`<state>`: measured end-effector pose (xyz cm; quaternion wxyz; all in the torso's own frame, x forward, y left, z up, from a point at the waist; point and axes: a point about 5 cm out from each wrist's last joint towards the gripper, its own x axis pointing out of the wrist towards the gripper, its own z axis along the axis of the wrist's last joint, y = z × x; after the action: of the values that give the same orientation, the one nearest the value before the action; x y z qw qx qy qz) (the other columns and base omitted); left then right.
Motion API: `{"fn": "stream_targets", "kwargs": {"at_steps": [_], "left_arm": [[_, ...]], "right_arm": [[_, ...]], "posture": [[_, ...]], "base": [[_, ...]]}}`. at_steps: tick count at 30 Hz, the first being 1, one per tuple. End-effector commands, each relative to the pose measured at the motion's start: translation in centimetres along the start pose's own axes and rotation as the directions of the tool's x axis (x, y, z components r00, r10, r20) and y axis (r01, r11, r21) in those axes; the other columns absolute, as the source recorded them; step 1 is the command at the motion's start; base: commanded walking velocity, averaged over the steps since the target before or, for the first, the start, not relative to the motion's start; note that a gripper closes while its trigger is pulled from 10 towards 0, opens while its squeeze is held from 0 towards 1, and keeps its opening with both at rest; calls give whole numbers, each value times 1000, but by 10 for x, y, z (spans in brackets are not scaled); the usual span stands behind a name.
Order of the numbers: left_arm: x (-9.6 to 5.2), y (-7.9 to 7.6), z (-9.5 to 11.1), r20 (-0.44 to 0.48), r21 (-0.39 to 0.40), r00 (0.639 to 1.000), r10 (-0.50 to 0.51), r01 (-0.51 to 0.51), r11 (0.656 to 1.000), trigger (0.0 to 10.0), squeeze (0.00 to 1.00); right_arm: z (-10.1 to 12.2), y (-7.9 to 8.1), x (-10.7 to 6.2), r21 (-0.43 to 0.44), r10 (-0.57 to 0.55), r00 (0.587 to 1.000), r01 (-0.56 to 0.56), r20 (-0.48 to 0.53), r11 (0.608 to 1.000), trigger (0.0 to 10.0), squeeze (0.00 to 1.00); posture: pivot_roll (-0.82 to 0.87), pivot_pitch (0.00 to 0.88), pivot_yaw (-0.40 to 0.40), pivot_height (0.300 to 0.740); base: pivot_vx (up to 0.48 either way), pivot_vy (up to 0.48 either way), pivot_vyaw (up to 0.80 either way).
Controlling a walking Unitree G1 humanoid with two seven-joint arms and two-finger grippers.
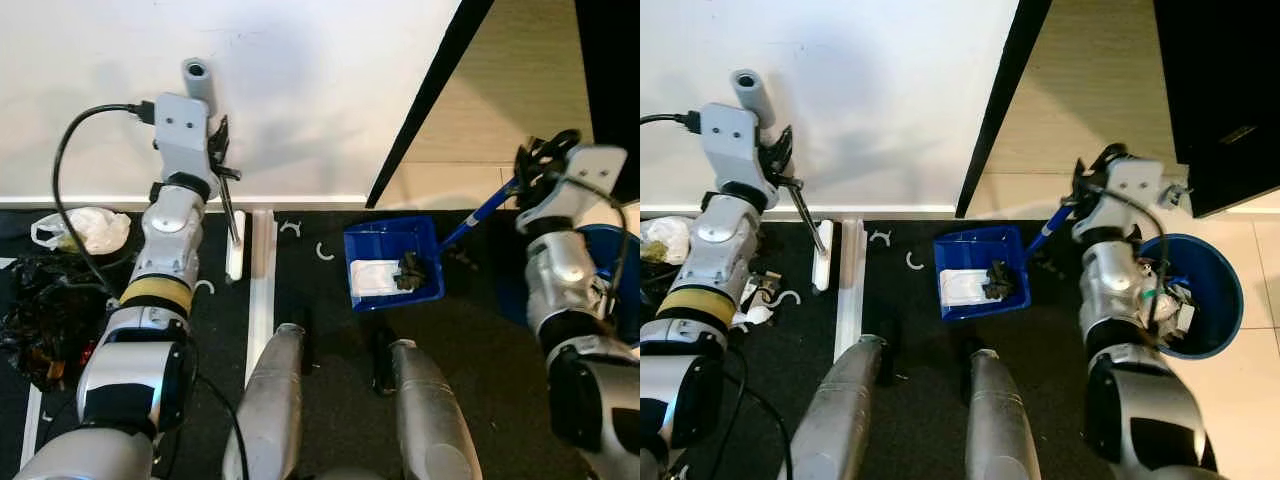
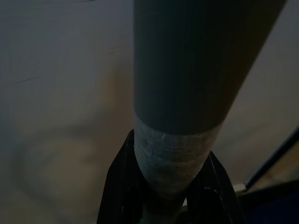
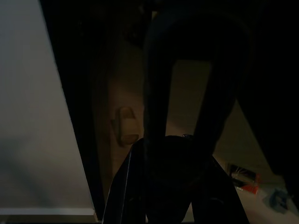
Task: Sweep floor
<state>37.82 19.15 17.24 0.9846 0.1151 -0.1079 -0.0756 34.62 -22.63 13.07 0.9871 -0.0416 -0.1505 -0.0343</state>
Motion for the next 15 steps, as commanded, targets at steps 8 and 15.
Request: {"fn": "stream_targets", "kwargs": {"at_steps": [8, 15], "left_arm": [[8, -80, -5, 2, -91, 967, -256, 255, 963, 10000, 0], [8, -136, 6, 49, -149, 905, -423, 425, 893, 10000, 0]], "right_arm": [[-23, 6, -24, -17, 11, 997, -13, -82, 1000, 10000, 0], [-24, 4, -26, -28, -8, 996, 6, -88, 1000, 10000, 0]], "posture": [[58, 446, -40, 740], [43, 443, -35, 740]], "base": [[0, 0, 0], [0, 0, 0]]}}
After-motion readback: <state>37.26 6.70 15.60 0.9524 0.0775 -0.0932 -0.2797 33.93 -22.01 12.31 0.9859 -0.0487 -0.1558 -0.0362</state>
